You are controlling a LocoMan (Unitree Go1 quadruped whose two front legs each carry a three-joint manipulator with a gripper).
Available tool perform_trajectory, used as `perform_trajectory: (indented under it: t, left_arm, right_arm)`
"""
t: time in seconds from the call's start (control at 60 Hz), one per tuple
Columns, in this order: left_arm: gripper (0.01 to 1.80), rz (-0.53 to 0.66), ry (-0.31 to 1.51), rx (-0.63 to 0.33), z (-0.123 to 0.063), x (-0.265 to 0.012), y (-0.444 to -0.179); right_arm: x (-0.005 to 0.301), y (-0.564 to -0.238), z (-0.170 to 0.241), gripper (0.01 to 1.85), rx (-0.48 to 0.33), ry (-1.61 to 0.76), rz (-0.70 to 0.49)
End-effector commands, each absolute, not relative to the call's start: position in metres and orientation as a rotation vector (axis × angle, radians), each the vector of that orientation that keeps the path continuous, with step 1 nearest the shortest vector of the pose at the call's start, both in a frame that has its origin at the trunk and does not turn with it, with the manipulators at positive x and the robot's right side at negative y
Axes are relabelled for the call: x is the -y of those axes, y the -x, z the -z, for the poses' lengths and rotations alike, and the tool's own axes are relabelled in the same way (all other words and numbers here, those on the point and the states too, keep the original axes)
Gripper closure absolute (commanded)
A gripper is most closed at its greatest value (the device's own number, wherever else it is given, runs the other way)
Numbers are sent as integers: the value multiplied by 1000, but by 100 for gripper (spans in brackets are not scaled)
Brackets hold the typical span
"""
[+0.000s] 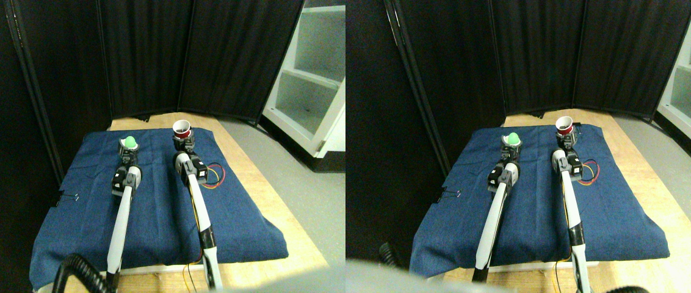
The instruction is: Pour (bimanual)
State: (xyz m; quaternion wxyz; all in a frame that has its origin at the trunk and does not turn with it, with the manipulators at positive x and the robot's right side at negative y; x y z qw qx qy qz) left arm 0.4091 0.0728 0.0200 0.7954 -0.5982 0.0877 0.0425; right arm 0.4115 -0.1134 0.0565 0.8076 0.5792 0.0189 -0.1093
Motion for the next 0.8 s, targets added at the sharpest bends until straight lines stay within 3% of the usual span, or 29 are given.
perform_trajectory:
  t: [0.017, 0.8]
  left_arm:
    - [148, -82, 1310, -136, -20, -75, -412]
    - [148, -139, 1364, -100, 14, -78, -419]
  right_arm:
    - [112, -413, -51, 153, -27, -1273, 243]
    - [119, -422, -6, 153, -53, -1405, 355]
